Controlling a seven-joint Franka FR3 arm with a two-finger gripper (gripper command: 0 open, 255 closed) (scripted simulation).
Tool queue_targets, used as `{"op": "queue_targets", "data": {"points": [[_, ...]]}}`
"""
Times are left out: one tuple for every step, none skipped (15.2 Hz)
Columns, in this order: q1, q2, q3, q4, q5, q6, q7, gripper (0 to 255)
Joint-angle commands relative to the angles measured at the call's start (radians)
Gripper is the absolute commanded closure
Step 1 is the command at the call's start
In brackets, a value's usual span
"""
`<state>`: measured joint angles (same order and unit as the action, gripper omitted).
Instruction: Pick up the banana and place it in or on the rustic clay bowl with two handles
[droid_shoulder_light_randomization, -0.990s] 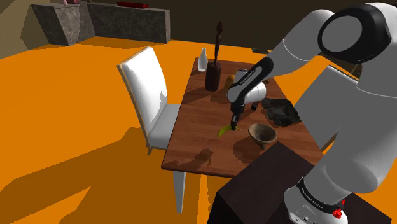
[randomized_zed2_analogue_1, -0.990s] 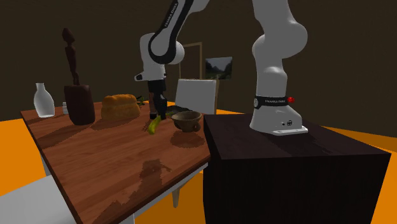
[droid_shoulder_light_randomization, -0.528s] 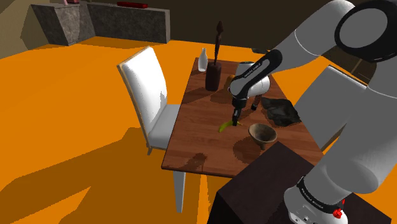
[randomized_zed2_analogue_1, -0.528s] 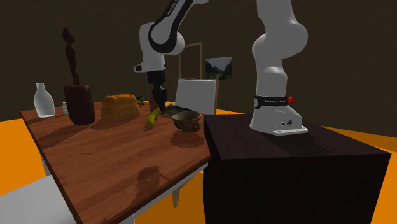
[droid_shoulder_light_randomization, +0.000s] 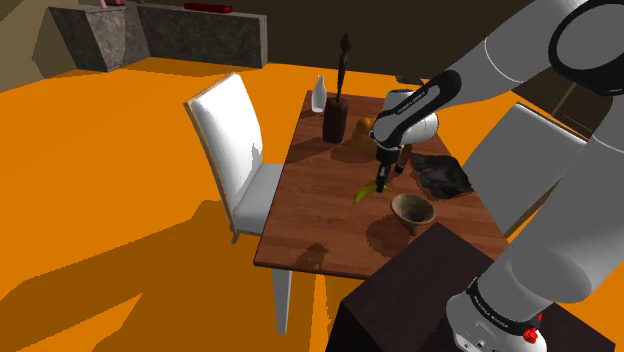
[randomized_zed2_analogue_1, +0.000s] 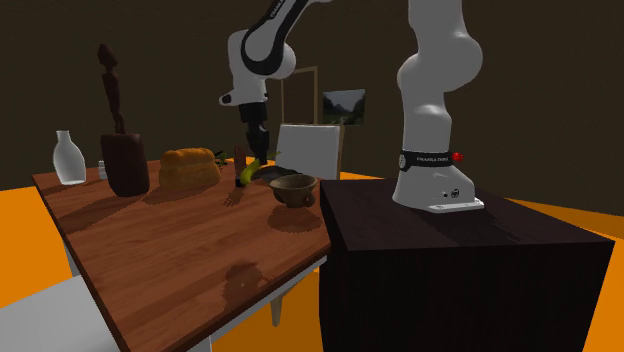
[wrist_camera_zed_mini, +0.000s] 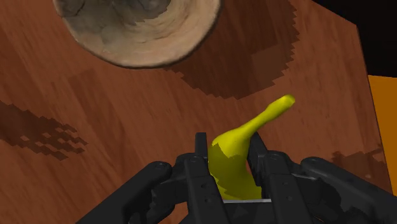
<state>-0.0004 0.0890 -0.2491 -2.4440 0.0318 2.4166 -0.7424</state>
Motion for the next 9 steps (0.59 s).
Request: {"op": "queue_targets", "data": {"points": [[-0.031, -0.03, -0.03, -0.033, -0.018, 0.003, -0.047, 255], [-0.045, -0.039, -0.043, -0.042, -0.026, 0.004, -0.069, 255], [-0.059, -0.047, -0.057, -0.05, -0.033, 0.005, -0.092, 255], [-0.074, -0.053, -0.071, -0.056, -0.04, 0.005, -0.114, 255], [-0.089, -0.059, -0.086, -0.062, -0.048, 0.005, -0.138, 255], [-0.103, -0.064, -0.1, -0.066, -0.054, 0.005, -0.161, 255], [-0.118, -0.068, -0.114, -0.069, -0.061, 0.005, -0.185, 255], [-0.133, -0.071, -0.129, -0.071, -0.067, 0.005, -0.21, 255], [-0.148, -0.074, -0.143, -0.072, -0.073, 0.004, -0.234, 255]]}}
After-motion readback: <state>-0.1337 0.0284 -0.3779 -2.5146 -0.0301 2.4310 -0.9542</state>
